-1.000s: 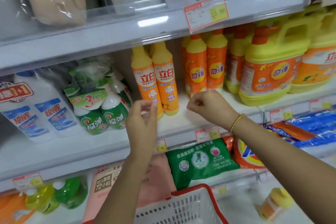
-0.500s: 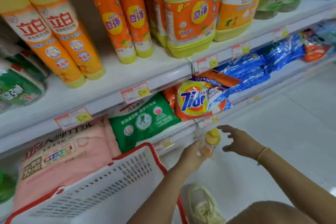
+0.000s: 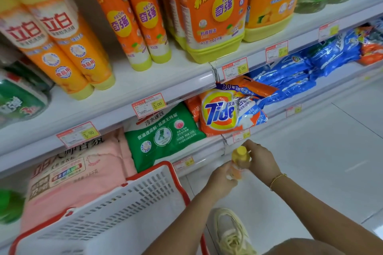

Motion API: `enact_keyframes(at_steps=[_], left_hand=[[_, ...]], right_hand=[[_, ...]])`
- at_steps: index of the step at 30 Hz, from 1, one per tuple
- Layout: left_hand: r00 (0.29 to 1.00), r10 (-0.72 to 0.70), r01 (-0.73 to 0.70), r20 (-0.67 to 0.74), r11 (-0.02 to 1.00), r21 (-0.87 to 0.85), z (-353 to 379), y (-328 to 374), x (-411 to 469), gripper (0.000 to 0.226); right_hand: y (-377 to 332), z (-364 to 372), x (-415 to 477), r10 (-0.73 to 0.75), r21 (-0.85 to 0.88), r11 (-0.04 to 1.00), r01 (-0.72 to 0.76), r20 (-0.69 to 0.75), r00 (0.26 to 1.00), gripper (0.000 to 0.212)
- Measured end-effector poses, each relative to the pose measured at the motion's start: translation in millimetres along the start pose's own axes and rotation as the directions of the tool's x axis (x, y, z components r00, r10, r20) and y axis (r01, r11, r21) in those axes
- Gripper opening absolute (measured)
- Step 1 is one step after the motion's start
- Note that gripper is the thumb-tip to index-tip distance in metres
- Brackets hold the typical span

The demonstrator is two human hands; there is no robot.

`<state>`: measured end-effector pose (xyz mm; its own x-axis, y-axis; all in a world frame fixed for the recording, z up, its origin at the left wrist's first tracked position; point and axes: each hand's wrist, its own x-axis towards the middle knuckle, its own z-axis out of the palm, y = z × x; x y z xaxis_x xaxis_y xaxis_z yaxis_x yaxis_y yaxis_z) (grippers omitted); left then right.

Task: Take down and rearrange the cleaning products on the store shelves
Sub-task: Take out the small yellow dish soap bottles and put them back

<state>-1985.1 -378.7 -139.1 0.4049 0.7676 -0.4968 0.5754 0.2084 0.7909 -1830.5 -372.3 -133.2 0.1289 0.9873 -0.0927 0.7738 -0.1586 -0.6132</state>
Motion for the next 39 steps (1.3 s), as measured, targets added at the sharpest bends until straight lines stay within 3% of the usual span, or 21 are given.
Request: enact_keyframes(at_steps=[5,10,13,17,21,23,25,28,34,39], left_hand=[[0.984,0.048,-0.088,-0.172,0.969,-0.232,-7,6,-15,0.06],[0.891,0.171,-0.295,-0.42,0.922,-0.249,-28,33,-41,0.062],[0.75,0.268,-0.418,-0.605,0.9,-0.12,-46,50,-65,0.072],[0.516,0.345,-0.55,-0.784,0.835,0.005,-91,74,-105,0.06],[0.297,0.366,-0.644,-0.882,0.758,0.098,-154,100,-158,0.059],[0.237,0.4,-0.661,-0.885,0.734,0.155,-194,106,-180,0.056],[0.215,0.417,-0.662,-0.883,0.727,0.183,-232,108,-194,0.057],[0.207,0.393,-0.612,-0.896,0.767,0.195,-281,99,-200,0.061],[0.382,0.386,-0.53,-0.839,0.836,0.143,-331,71,-193,0.067],[0.488,0.364,-0.469,-0.793,0.876,0.113,-342,67,-186,0.065]], right_hand=[[-43,-32,8,-0.118,-0.146,0.983,0.115,-0.009,0.993,0.042],[-99,-73,-1,-0.2,-0.108,0.976,0.191,-0.082,0.976,0.033],[-154,-110,-16,-0.319,-0.027,0.947,0.32,-0.197,0.927,0.03],[-240,-156,-48,-0.487,0.153,0.831,0.536,-0.267,0.832,0.023],[-311,-183,-78,-0.68,0.192,0.629,0.753,-0.334,0.653,0.026],[-340,-186,-80,-0.719,0.159,0.563,0.811,-0.39,0.575,0.025],[-368,-180,-73,-0.714,0.195,0.522,0.83,-0.433,0.551,0.025],[-404,-158,-46,-0.679,0.351,0.509,0.786,-0.397,0.617,0.026],[-418,-95,5,-0.647,0.582,0.487,0.651,-0.26,0.716,0.022],[-387,-47,38,-0.577,0.435,0.718,0.544,-0.065,0.814,0.023]])
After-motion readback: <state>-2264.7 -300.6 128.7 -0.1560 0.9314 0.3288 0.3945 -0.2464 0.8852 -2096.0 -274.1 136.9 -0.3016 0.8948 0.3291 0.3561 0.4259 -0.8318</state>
